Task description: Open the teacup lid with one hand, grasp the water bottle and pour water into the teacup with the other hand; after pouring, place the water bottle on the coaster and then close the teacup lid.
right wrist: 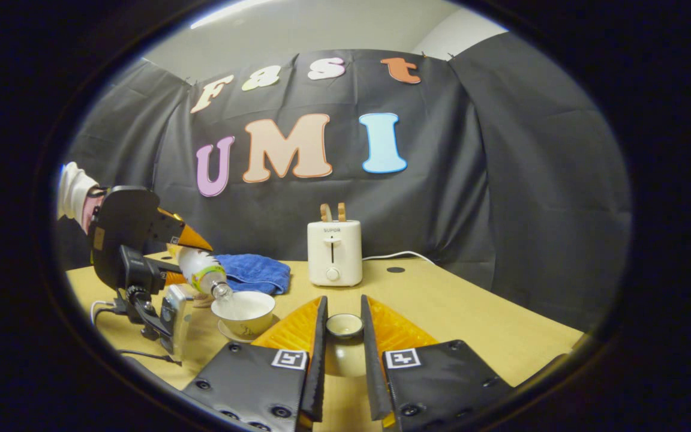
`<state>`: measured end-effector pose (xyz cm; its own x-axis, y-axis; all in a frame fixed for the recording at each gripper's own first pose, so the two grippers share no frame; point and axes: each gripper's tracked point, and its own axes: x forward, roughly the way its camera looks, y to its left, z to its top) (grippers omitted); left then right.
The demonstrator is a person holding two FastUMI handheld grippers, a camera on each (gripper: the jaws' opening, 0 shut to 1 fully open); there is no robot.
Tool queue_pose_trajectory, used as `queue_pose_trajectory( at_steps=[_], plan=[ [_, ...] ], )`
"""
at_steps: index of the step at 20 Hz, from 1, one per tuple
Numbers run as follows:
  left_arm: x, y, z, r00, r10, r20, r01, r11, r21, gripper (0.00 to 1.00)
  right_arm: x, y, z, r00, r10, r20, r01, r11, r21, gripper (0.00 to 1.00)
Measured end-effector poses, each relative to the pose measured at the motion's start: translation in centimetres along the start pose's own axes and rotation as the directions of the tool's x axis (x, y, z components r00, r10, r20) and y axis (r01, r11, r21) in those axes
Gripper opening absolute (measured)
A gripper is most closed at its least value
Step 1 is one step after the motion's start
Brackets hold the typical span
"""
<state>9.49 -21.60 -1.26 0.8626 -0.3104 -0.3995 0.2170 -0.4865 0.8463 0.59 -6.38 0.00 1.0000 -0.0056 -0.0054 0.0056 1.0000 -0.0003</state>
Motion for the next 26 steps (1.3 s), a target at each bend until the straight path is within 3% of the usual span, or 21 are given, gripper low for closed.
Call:
queue_pose_trajectory(
  at_steps=[11, 17, 19, 23, 26],
  plan=[
    [-0.3, 3.0, -1.2, 0.999, -0.017, -0.043, 0.024, 0.986, 0.167, 0.59, 0.0, 0.0, -0.1, 1.000, 0.000, 0.000, 0.000, 1.000, 0.000, 0.32],
    [-0.1, 3.1, -0.8, 0.999, -0.026, -0.038, 0.033, 0.985, 0.171, 0.59, 0.1, 0.0, 0.0, 1.000, 0.001, 0.001, -0.001, 1.000, 0.000, 0.32],
    [0.2, 2.2, -0.7, 0.998, -0.047, -0.029, 0.050, 0.990, 0.128, 0.58, 0.1, 0.0, 0.0, 1.000, 0.001, 0.001, -0.001, 1.000, 0.000, 0.32],
    [0.0, -0.2, -0.2, 0.995, -0.104, 0.014, 0.105, 0.990, -0.096, 0.58, 0.0, 0.0, 0.0, 1.000, 0.001, 0.001, -0.001, 1.000, 0.000, 0.32],
    [-0.6, -1.8, 0.6, 0.991, -0.113, 0.069, 0.129, 0.937, -0.324, 0.58, 0.0, -0.2, 0.0, 1.000, -0.002, 0.002, 0.002, 1.000, 0.000, 0.32]
  ],
)
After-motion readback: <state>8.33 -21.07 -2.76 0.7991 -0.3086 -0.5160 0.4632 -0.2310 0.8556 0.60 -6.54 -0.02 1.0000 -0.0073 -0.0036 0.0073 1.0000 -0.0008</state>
